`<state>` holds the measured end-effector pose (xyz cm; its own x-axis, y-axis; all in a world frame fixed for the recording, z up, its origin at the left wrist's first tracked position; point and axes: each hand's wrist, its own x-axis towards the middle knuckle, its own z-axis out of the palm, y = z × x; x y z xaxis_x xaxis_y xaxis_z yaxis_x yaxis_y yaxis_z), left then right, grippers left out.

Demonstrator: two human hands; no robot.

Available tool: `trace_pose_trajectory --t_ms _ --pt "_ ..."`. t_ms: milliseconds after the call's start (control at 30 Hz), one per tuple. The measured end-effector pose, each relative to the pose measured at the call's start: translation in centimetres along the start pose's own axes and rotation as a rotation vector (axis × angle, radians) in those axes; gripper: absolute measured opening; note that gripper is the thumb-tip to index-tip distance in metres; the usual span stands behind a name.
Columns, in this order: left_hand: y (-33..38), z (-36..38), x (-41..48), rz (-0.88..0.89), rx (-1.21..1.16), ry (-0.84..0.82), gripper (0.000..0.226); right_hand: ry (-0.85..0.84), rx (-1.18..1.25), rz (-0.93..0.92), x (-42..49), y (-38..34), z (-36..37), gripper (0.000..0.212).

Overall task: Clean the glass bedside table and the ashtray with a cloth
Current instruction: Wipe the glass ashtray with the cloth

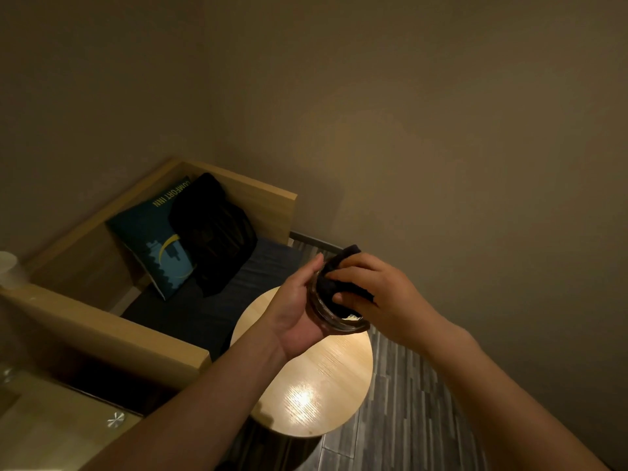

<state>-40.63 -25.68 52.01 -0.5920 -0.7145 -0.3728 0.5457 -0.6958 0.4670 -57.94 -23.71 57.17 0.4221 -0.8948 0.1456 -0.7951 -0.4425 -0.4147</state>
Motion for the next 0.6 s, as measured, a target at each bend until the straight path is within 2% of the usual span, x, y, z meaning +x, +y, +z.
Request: trace_pose_trajectory --t_ms 167,300,400,467,600 --pt "0.1 0.4 -0.4 0.064 0.002 0.032 0.046 0.135 -0.039 0.017 0.6 -0.3 1.9 0.031" --pt "-0.2 0.3 -0.2 0.128 -0.044 0.09 0.044 0.279 -0.039 0.166 1.0 -1.7 3.5 0.027" --pt "-1.3 0.2 0.3 0.195 -0.026 0.141 0.04 0.313 -0.087 0.363 1.4 -2.2 4.4 0.027" --pt "-1.6 0.1 0.4 0.238 -0.008 0.155 0.036 0.337 -0.061 0.429 1.4 -2.6 4.9 0.028" --pt "-0.2 0.0 -0.2 0.153 -0.102 0.05 0.048 0.333 -0.04 0.361 1.2 -2.6 4.3 0.028"
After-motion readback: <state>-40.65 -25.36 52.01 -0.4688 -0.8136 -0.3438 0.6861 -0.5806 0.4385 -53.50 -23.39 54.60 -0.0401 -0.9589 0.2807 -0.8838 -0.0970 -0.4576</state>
